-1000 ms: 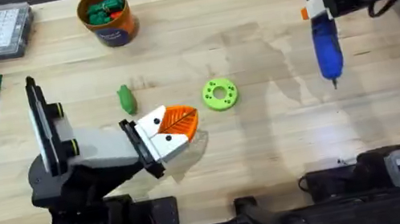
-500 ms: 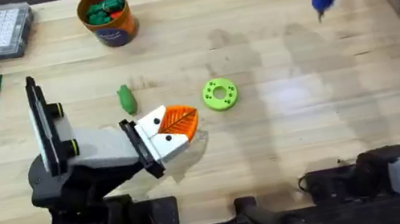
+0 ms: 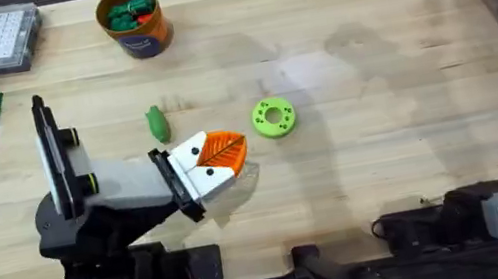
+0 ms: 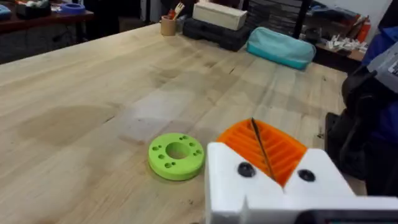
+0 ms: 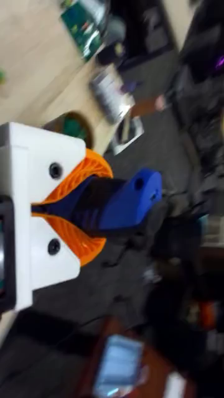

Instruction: Pick up the gripper from the table and insert it into the empty holder that is missing its gripper. Then pick up a screw, insert it into the mounting hole, and use the screwdriver to tighten it. Finally, clean up the table by picking up the vegetable and placing it into the bucket.

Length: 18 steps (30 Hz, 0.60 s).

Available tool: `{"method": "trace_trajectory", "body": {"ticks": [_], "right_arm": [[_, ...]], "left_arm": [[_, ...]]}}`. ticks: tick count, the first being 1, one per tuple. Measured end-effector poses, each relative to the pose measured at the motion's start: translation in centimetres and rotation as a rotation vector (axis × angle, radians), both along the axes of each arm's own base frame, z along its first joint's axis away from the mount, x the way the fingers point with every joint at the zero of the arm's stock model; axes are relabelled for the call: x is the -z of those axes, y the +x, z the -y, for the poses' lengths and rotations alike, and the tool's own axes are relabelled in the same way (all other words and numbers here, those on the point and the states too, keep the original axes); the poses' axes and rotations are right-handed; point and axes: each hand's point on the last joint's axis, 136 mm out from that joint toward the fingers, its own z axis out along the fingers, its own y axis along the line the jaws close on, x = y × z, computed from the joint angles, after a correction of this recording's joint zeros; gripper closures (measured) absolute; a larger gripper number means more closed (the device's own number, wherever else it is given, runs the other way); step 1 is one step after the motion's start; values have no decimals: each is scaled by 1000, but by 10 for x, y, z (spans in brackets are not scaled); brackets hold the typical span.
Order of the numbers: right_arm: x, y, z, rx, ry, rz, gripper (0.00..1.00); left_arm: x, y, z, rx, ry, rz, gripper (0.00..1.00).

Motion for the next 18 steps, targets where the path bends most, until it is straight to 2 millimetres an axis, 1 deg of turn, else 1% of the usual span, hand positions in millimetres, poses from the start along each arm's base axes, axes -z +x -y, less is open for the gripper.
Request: {"method": "trace_trajectory", "body": {"ticks": [5,8,10,12,18], "right_arm": [[-56,-14,-18,-147,94,197,959],[-73,-23,-27,-231,137,241,957],[-79,-26,-35,-286,159,251,957],[-80,-25,-45,-339,180,236,959],[-72,-22,-94,-521,208,157,957]], "left_arm": [[0,0,0,0,0,0,986],[0,0,0,0,0,0,986],[0,0,0,0,0,0,986],[0,0,0,0,0,0,986],[0,0,0,0,0,0,986]]}}
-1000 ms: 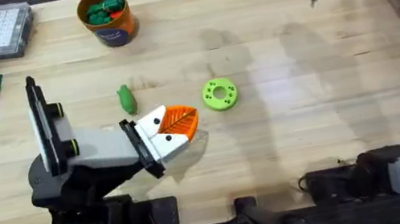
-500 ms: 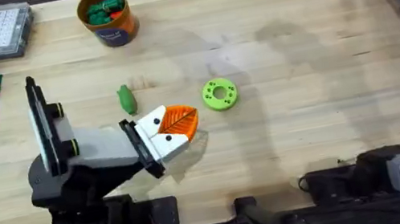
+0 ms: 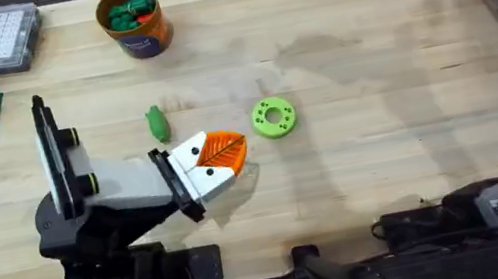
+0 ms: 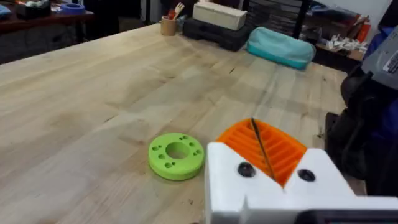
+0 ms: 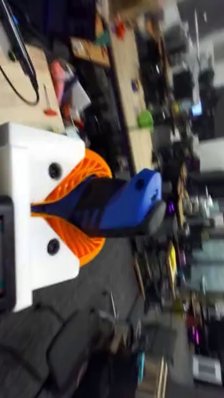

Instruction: Pick up the gripper from the table and insert it into the empty holder that is missing its gripper. Then pick up a screw, insert it into the mounting hole, and use the screwdriver to tighten it. Finally, clean up the table by picking up the vegetable and placing it into the bucket.

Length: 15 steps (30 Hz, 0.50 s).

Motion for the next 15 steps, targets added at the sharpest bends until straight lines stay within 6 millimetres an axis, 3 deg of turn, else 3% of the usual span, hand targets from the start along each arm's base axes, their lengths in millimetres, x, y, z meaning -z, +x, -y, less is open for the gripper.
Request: {"method": "trace_trajectory", "body": {"ticks": [9,15], "right_arm": [[-5,-12,-68,-220,-16,3,959],[-18,-40,-100,-364,-34,57,957]], "left_arm": [[0,0,0,0,0,0,986],[0,0,0,0,0,0,986]]}}
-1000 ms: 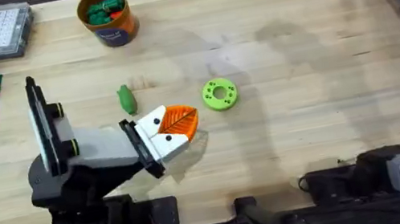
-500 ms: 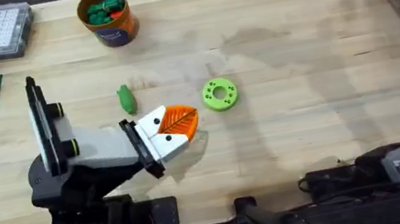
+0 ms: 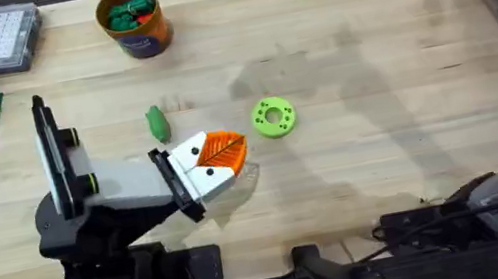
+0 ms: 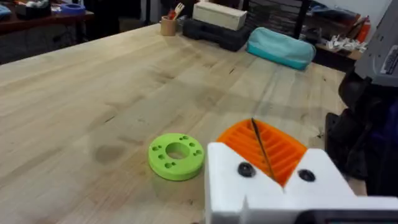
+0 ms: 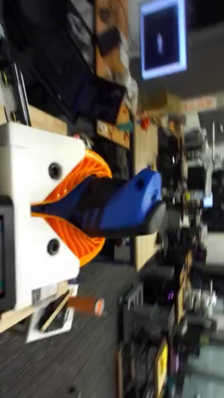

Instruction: Pick up the gripper from the table and insert it into the empty holder that is missing its gripper. Then pick up a screw, insert it into the mounting hole, and use the screwdriver to tighten it. Finally, clean up the table by picking up the vegetable and placing it into the bucket.

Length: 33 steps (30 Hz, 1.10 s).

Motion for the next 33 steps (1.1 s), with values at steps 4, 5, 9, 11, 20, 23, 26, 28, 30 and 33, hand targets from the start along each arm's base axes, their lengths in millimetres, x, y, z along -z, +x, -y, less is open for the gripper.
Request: {"method": "trace_trajectory", "body": {"ticks": [4,5,9,11,20,23,26,28,30,33], "right_arm": [[-9,-28,-12,-101,-12,51,958],[-9,-35,-15,-124,-16,59,957],[-5,-58,-25,-219,-42,76,959],[-1,-68,-27,-268,-61,86,958],[7,-79,-24,-343,-105,86,957],[9,-79,-24,-348,-108,81,959],[14,-80,-25,-351,-113,67,958],[17,-80,-26,-355,-117,59,957],[19,-81,-27,-360,-119,53,958],[23,-84,-29,-368,-122,43,958]], "left_arm": [[0,0,0,0,0,0,986],[0,0,0,0,0,0,986],[0,0,0,0,0,0,986],[0,0,0,0,0,0,986],[0,0,0,0,0,0,986],[0,0,0,0,0,0,986],[0,0,0,0,0,0,986],[0,0,0,0,0,0,986],[0,0,0,0,0,0,986],[0,0,0,0,0,0,985]]}}
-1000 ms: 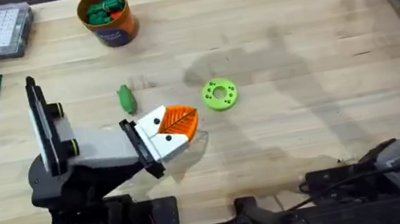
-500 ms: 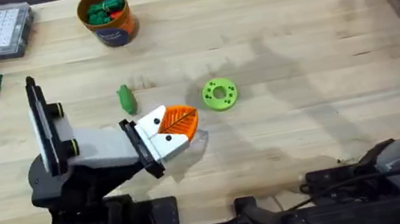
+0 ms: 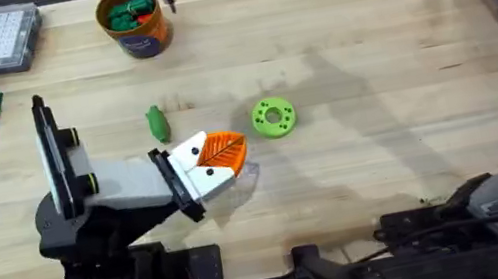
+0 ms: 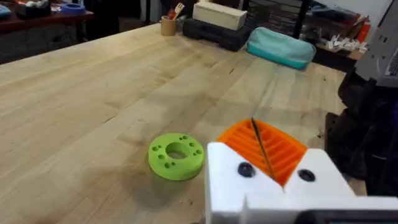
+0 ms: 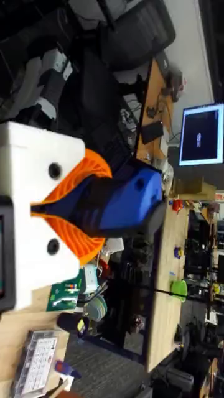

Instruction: Pick up the gripper from the table and insert it into the empty holder that is missing its gripper. Then pick up a screw, insert it into the mounting hole, and use the screwdriver to tighten it. Finally, clean up the table by picking up the vegetable and placing it into the bucket.

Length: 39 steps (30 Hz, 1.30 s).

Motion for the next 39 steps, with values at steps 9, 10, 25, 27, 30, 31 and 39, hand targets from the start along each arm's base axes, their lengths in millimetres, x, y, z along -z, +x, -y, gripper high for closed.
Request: {"method": "trace_trajectory", "body": {"ticks": [9,10,25,27,30,31,39], "right_arm": [[16,-14,5,8,28,28,957],[16,-16,6,8,30,29,957],[40,-23,-7,-5,43,-2,958],[38,-24,-7,-6,50,4,959],[39,-28,-10,-14,61,13,957],[40,-30,-11,-17,65,15,957],[51,-39,-9,-30,119,18,958]], "left_arm": [[0,0,0,0,0,0,986],[0,0,0,0,0,0,986],[0,0,0,0,0,0,986],[0,0,0,0,0,0,986],[0,0,0,0,0,0,986],[0,0,0,0,0,0,986],[0,0,0,0,0,0,986]]}}
